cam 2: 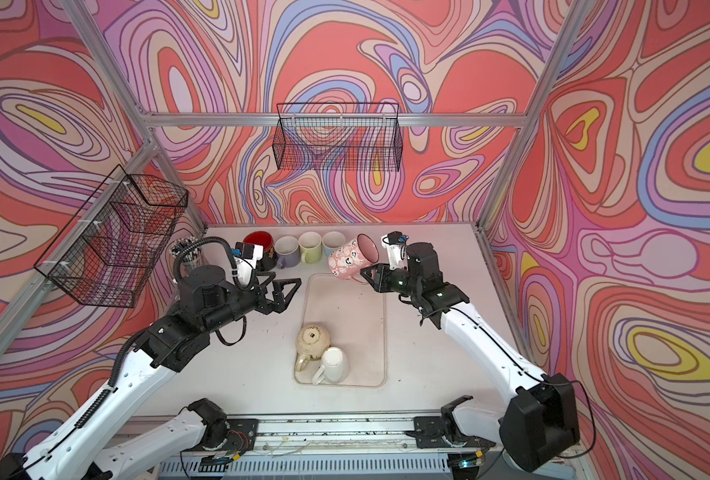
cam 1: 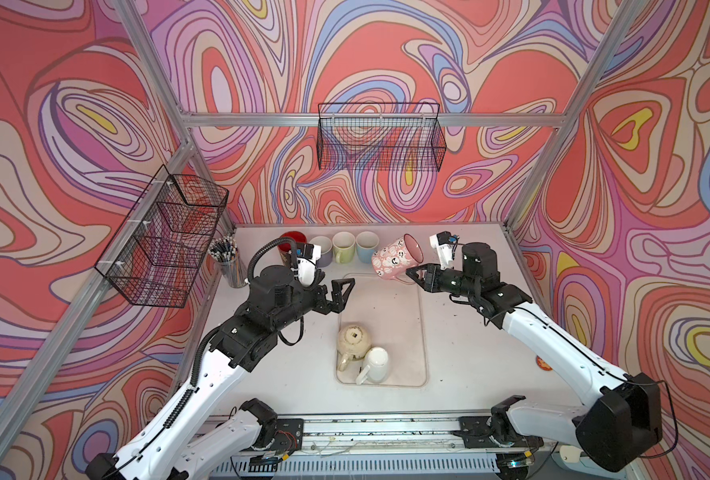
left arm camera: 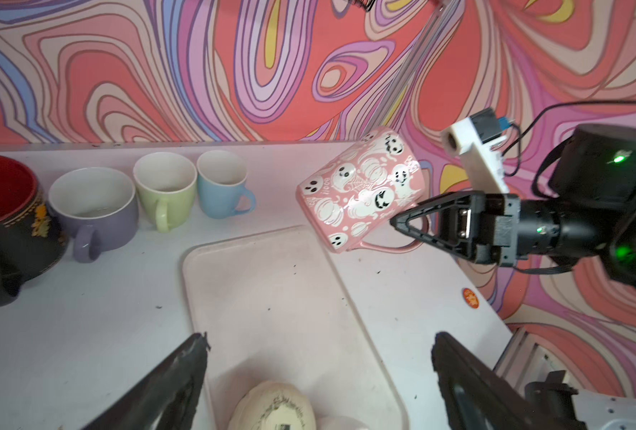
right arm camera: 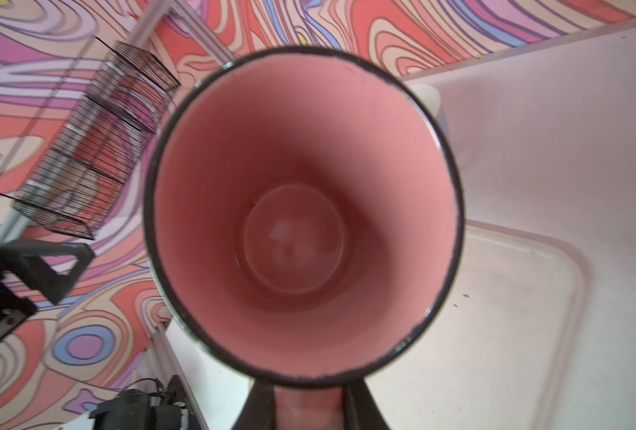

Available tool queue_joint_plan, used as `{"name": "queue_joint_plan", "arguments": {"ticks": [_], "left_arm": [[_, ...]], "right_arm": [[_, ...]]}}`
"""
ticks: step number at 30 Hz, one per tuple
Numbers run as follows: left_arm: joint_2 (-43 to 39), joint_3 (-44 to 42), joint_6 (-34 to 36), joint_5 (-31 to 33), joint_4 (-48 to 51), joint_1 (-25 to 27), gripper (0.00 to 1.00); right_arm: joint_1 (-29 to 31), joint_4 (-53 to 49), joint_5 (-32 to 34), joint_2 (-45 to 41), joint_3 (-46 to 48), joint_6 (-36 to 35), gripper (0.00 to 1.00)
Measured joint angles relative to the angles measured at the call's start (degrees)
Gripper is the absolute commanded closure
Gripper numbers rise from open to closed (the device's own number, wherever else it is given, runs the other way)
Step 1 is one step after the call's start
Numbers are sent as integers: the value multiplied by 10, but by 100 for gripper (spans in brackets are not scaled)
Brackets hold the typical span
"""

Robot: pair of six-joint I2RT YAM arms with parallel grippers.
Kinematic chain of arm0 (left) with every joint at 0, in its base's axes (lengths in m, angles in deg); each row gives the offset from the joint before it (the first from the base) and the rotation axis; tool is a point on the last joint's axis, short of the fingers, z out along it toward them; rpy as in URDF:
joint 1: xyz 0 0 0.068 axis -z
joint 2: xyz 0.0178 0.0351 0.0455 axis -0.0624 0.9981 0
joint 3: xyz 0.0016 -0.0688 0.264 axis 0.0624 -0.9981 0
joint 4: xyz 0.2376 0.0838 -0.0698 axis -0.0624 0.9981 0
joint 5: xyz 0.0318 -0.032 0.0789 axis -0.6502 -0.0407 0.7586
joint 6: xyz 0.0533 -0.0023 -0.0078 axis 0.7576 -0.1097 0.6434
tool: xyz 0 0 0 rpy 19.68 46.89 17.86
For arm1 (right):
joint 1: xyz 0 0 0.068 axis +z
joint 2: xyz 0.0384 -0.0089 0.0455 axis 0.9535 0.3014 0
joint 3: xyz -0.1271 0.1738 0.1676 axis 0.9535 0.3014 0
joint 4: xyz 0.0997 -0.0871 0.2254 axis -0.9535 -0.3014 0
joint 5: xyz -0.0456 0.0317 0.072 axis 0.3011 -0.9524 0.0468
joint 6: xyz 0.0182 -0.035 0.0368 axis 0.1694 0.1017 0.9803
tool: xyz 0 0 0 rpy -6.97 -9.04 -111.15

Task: Turn the mug right side up
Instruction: 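Carry the pink mug upright with the right gripper while the left withdraws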

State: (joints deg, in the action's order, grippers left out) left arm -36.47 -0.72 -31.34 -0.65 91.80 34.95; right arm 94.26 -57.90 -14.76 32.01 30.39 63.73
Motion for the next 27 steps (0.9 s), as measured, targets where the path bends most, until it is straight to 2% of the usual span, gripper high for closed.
{"name": "queue_joint_plan", "arguments": {"ticks": [4, 10, 21, 27], "left_arm": [[33, 34, 31, 25, 74, -2, 2], [44, 42, 65, 51, 141, -3, 2], [10, 21, 94, 97, 172, -2, 2], [8, 0, 99, 102, 174, -3, 2]], "right_arm": [[0, -78, 47, 12, -38, -47, 100], [0, -141, 99, 57, -92, -92, 100], [0, -191, 173, 162, -167, -139, 100], [0, -189, 200, 210, -197, -154, 100]]}}
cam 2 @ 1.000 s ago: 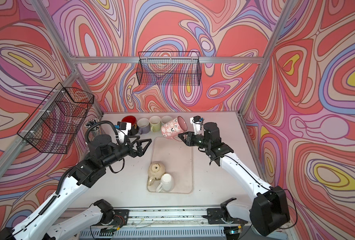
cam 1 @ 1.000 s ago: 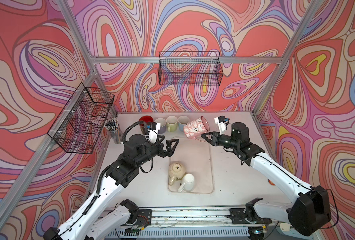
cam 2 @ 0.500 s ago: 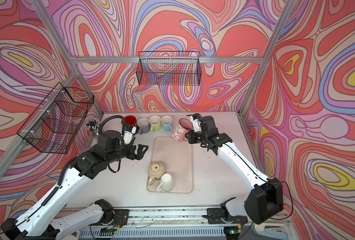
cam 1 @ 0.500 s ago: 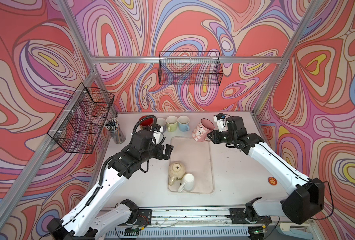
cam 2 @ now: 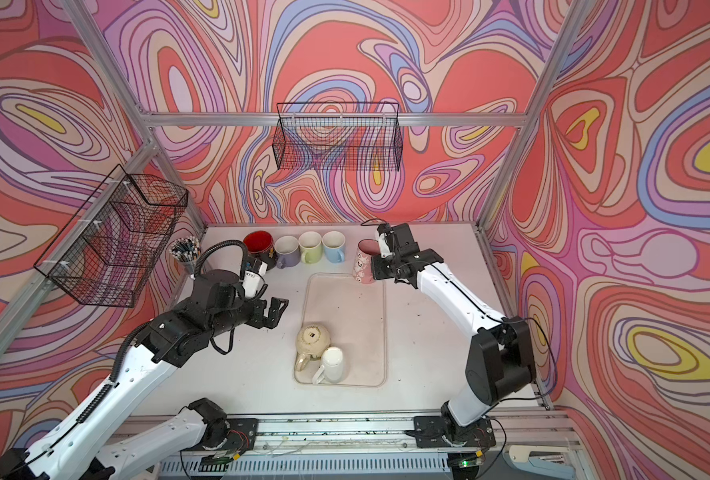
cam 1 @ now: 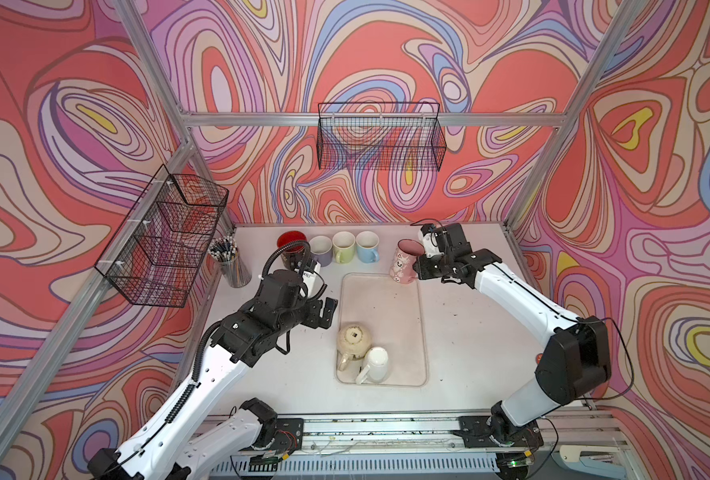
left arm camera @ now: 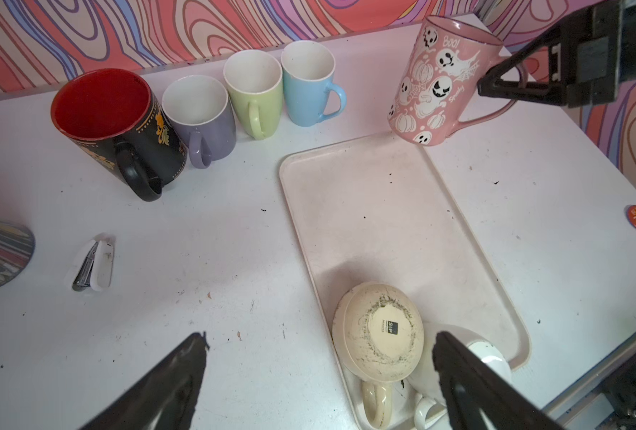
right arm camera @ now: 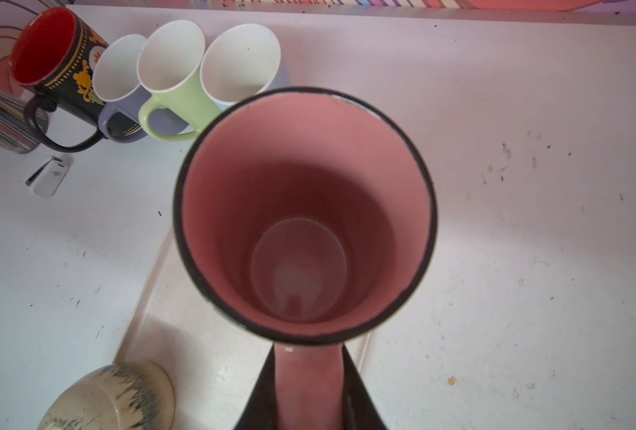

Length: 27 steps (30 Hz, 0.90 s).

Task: Turn the mug right side up
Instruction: 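Carry the pink mug upright with the right gripper while the left withdraws, then lower the pink mug upright beside the light blue mug with the right gripper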

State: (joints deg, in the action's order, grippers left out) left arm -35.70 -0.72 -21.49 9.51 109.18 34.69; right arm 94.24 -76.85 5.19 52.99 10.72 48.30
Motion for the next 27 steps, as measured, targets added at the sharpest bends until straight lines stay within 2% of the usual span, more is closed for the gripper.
{"name": "queue_joint_plan", "arguments": {"ticks": [8, 21, 27], "left_arm": [[8, -14, 5, -3, 1, 0, 2], [2, -20, 8, 1, 1, 0, 2], [5, -20, 10, 7, 1, 0, 2]], "right_arm": [[0, 48, 36, 45, -15, -25, 100], [0, 216, 64, 112, -12, -67, 100], [0, 245, 76, 167, -16, -87, 100]]}}
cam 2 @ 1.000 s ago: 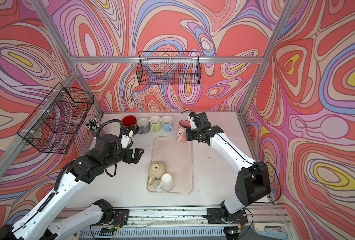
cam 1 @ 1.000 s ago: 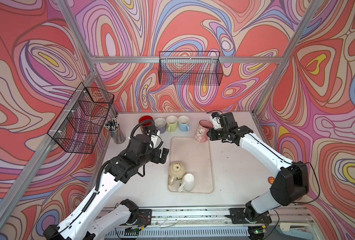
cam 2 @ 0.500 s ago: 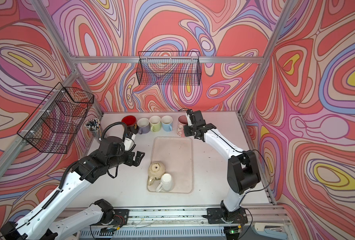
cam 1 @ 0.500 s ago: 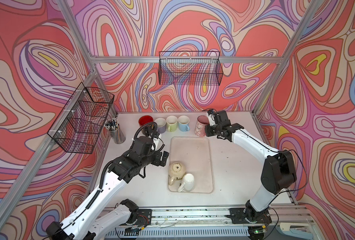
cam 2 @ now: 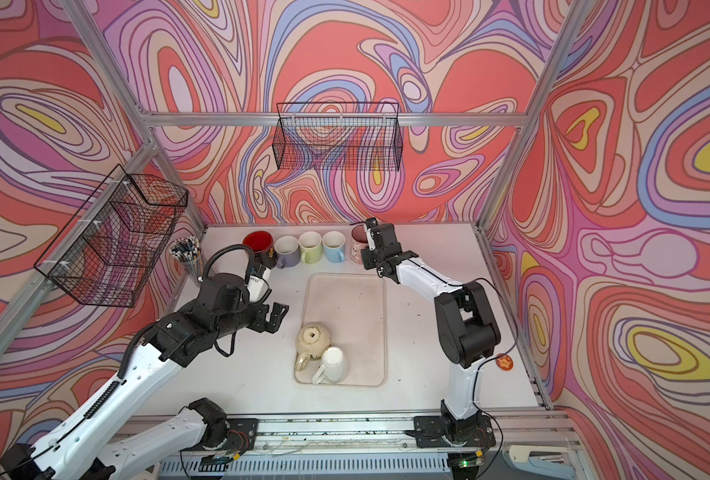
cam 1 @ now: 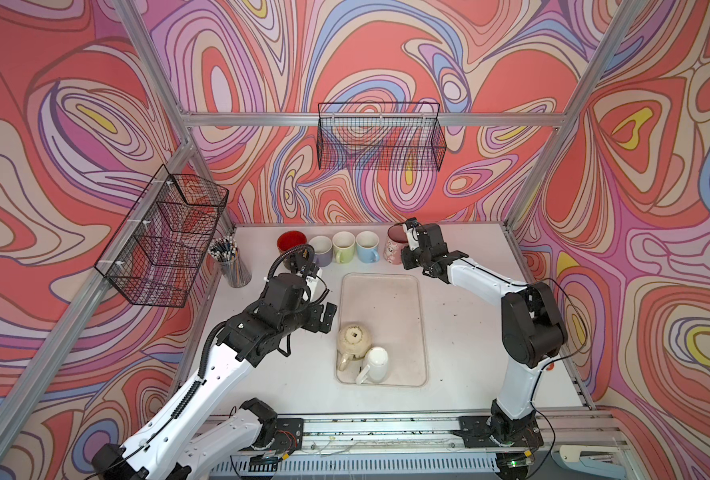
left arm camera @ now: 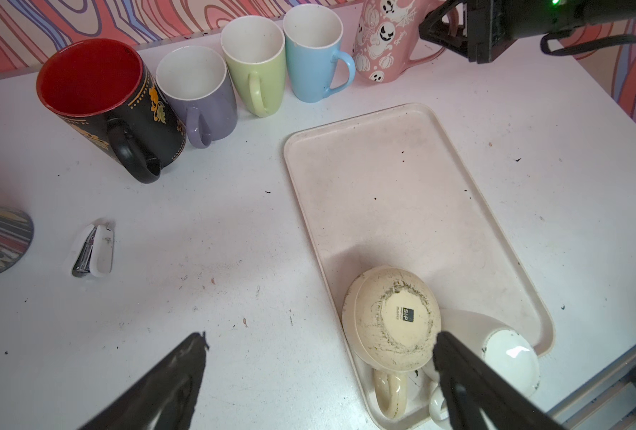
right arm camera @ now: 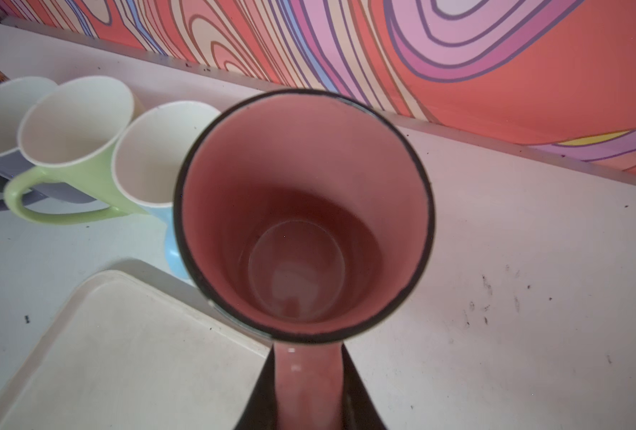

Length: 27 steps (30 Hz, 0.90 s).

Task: Turn the mug right side up
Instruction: 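Lower the pink mug upright beside the light blue mug with the right gripper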

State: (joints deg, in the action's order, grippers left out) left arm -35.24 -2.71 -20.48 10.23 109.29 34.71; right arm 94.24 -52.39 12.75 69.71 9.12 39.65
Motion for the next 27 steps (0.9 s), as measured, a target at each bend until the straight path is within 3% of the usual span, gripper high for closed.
{"name": "queue_joint_plan", "arguments": {"ticks": [27], "left_arm": [[11, 0, 2, 6, 0, 0, 2]], "right_arm": [[0, 48, 10, 104, -61, -26, 100]]}}
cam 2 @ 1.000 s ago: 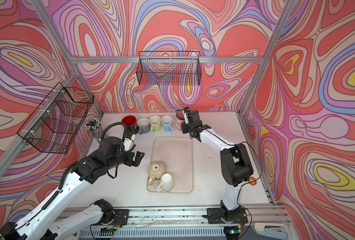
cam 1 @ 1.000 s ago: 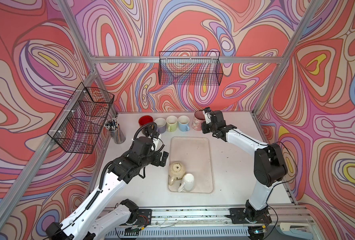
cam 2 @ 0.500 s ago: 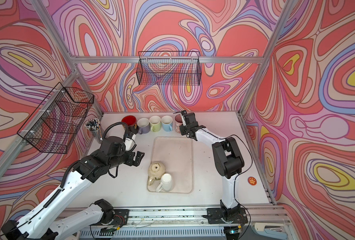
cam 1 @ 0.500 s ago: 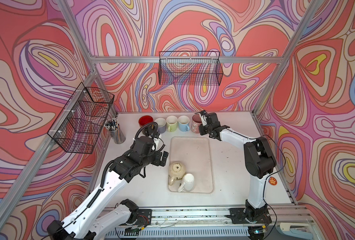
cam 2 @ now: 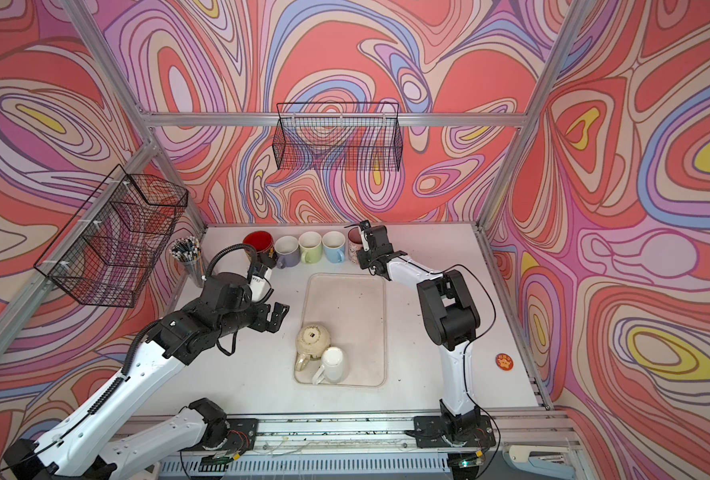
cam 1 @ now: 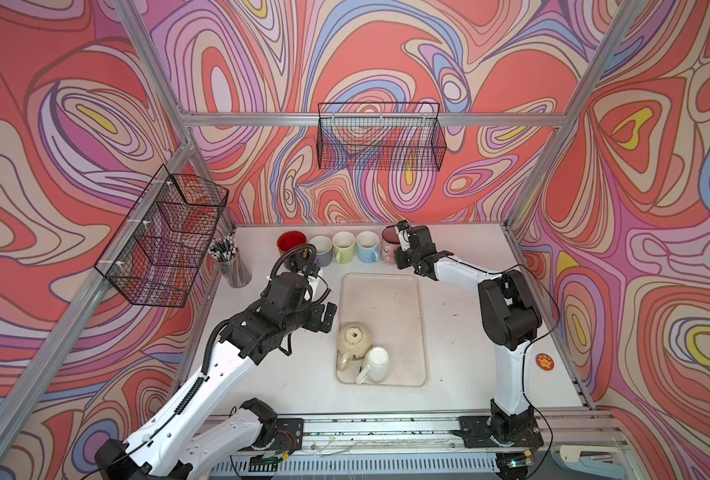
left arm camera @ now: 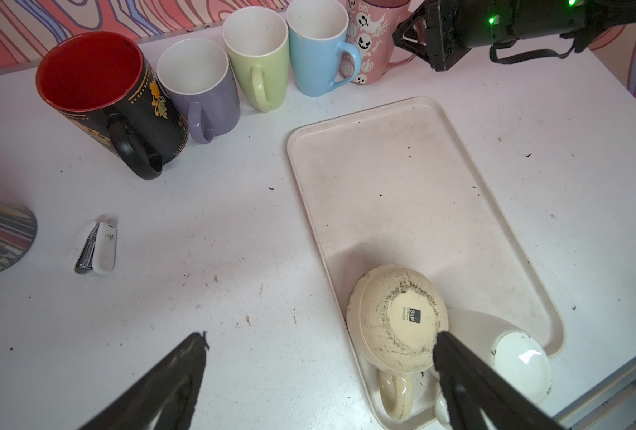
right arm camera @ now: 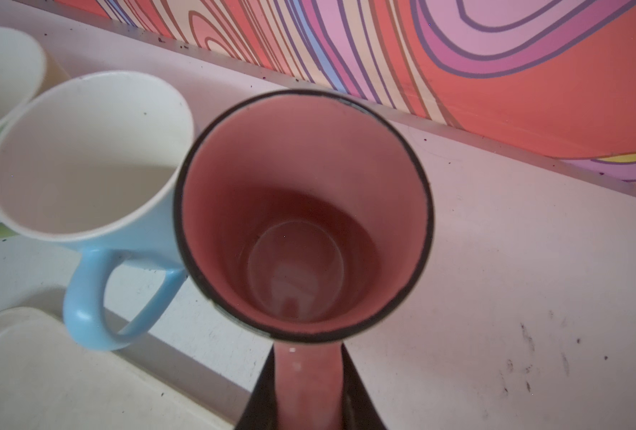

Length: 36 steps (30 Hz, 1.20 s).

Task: Turn the mug right side up
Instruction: 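Lower the pink mug upright beside the light blue mug with the right gripper, then release and raise the right gripper while the left moves over the tray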

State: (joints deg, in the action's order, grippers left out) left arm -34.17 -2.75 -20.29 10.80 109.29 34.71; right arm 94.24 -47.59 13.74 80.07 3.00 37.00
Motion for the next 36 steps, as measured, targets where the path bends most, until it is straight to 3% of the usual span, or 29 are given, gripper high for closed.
{"name": "queue_joint_plan", "arguments": {"ticks": [10, 14, 17, 27, 32, 36], "left_arm": [[0, 0, 3, 0, 0, 0, 2], [0, 0, 4, 0, 0, 0, 2], [2, 0, 4, -3, 0, 0, 4], [19, 0, 15, -24, 4, 17, 19], [27, 11, 28, -15, 29, 64, 26], [33, 36, 32, -5, 58, 112, 38]], "right_arm": [[0, 9, 0, 19, -19, 0, 99], [0, 9, 1, 19, -19, 1, 78], [0, 14, 2, 18, -19, 4, 70], [0, 37, 0, -7, -12, 14, 47], [0, 39, -2, -68, 22, 21, 42], [0, 42, -6, -137, 64, 33, 41]]}}
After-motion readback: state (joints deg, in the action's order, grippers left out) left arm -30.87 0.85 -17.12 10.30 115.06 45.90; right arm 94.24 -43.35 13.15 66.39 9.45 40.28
